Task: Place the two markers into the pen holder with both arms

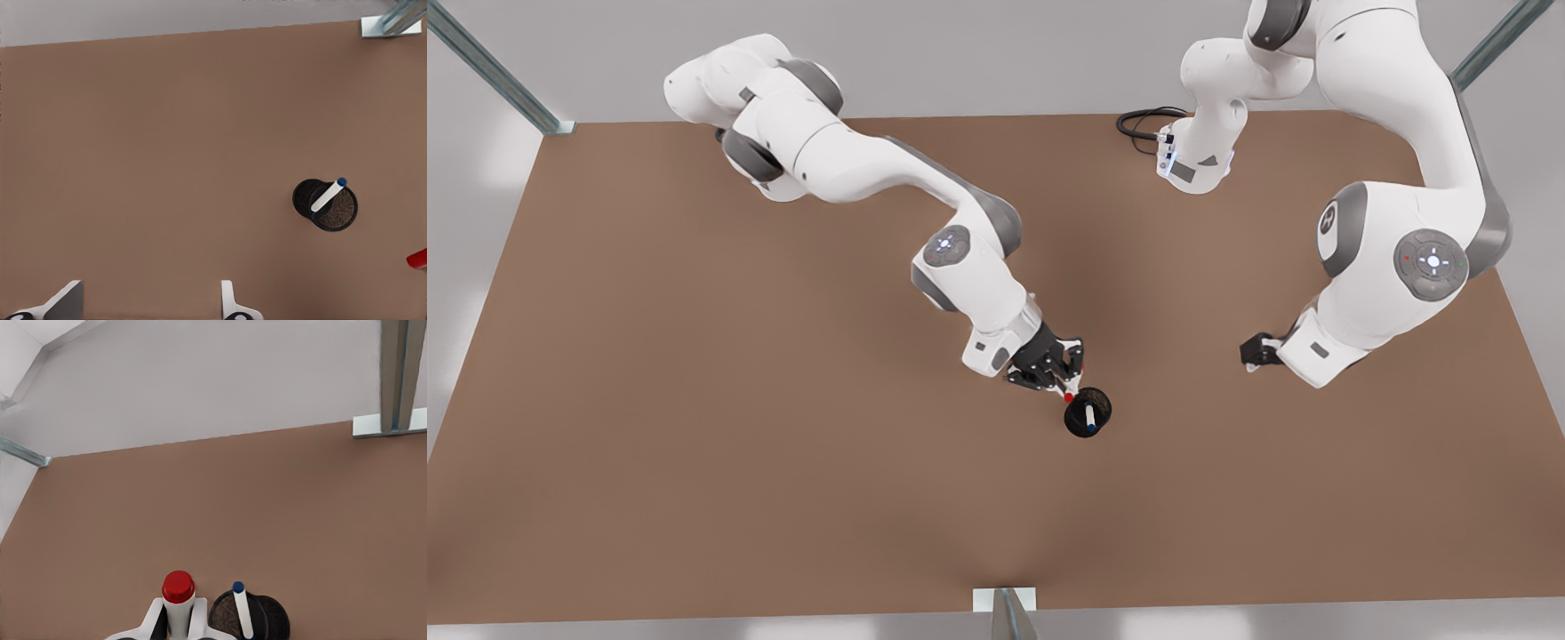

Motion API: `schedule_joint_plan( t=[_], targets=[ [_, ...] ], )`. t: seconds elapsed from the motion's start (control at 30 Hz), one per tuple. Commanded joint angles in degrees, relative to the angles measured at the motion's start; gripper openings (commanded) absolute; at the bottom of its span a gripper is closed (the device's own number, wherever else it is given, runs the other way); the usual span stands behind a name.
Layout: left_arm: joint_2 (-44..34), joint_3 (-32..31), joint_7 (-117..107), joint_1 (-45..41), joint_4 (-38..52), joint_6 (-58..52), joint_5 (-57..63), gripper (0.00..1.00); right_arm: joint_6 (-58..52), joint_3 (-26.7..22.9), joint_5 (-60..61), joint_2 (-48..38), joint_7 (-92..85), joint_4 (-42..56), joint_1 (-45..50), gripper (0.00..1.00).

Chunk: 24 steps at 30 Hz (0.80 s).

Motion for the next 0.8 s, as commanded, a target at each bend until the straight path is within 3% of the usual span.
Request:
schedule_joint_plan(
  t=[0.0,0.1,0.47,0.77],
  targets=[
    [0.02,-0.01,-16.68,0.04,-0.02,1.07,-0.14,1.00,7.03,-0.79,-0.41,2.30,12.88,2.33,1.73,0.26],
    [0.02,-0.01,-16.77,0.04,-0.02,1.07,-0.23,1.00,8.00,-2.38,-0.41,5.38,12.62,6.20,3.84,0.26],
    [0.11,0.08,-16.86,-0.14,-0.19,1.16,-0.32,1.00,9.67,-8.26,-0.50,7.05,4.53,5.76,6.57,0.26],
    [0.28,0.08,-16.86,-0.22,-0.19,2.13,-0.14,1.00,11.69,-9.85,-2.69,7.58,-8.13,3.57,7.89,0.28]
  ],
)
